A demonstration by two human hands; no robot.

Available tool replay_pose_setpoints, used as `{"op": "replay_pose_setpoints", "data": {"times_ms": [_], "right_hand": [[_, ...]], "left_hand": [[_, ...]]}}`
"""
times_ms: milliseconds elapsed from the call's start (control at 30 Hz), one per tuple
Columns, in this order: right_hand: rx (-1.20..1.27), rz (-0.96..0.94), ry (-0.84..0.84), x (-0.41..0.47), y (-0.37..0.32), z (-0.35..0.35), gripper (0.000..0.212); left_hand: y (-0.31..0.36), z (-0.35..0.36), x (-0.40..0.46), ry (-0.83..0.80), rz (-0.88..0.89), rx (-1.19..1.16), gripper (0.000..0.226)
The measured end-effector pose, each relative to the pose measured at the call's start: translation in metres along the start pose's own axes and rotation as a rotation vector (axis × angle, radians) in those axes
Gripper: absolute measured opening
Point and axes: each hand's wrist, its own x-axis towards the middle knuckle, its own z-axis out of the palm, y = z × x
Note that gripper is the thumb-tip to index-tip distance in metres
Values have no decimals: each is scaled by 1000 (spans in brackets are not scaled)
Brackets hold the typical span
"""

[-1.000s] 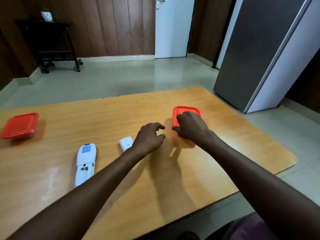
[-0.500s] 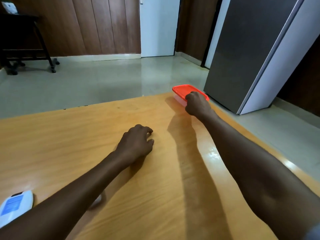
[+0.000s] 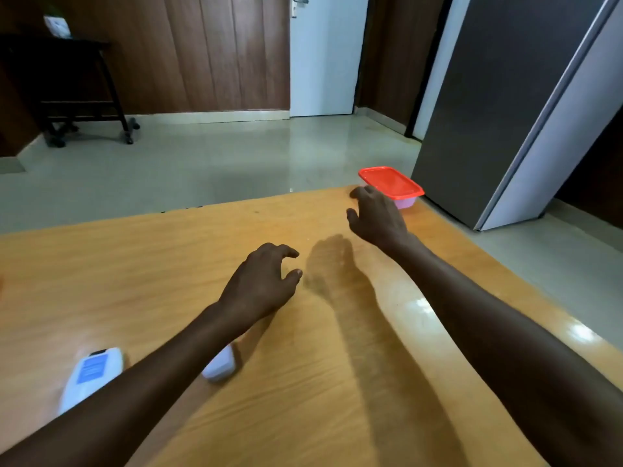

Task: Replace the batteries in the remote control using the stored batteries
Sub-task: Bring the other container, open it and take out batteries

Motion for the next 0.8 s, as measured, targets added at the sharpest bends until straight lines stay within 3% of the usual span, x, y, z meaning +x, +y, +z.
{"op": "replay_pose_setpoints", "data": {"times_ms": [267,500,667,800], "right_hand": [[225,-349,-153,-102,-179,-4,37],[347,-569,-214,-131,-344,20,34],[246,-648,-298,-124,-435,56,46],[75,-723,-331,-113,-481,79,45]], "left_hand": [[-67,-94,-115,150,-127,-26,35],[-151,-168,-226,230,-394,32,41],[-192,-185,-281,145,-564,134,42],[-203,-182,-296,48,-572,275,35]]}}
